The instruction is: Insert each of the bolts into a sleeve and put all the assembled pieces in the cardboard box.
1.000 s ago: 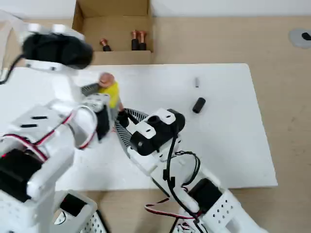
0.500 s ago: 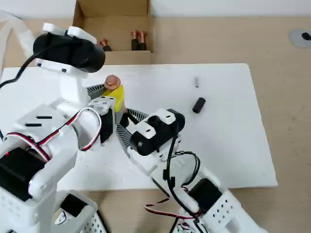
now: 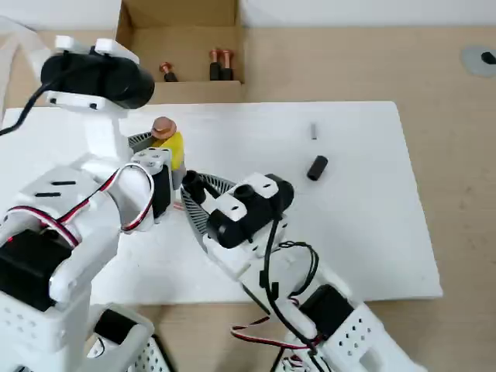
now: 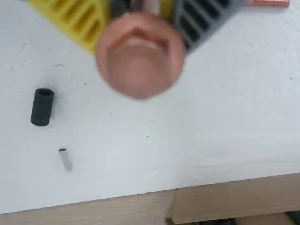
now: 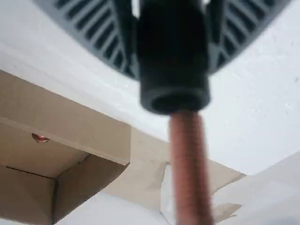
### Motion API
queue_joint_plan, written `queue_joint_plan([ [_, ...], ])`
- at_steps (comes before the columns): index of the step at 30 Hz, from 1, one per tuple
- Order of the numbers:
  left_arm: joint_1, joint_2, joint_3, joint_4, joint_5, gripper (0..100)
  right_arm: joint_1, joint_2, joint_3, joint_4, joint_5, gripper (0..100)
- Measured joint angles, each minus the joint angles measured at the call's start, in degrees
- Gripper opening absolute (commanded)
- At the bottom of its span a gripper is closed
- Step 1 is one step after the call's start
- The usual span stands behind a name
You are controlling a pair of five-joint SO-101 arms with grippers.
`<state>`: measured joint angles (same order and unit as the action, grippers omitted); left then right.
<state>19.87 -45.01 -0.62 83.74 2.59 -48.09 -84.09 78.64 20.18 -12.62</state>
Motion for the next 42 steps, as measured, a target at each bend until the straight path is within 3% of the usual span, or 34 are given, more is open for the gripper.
queue_joint_plan([
  [30,3.25,0.09,0.26,1.67,1.67,2,-0.18,-0.18,-0.09,-4.31,0.0,0.9],
  [34,3.25,0.09,0.26,2.81,1.67,15,-0.26,-0.18,-0.09,-4.31,0.0,0.9],
  [42,3.25,0.0,0.26,6.42,1.49,19,0.0,-0.09,0.18,-4.31,0.0,0.9],
])
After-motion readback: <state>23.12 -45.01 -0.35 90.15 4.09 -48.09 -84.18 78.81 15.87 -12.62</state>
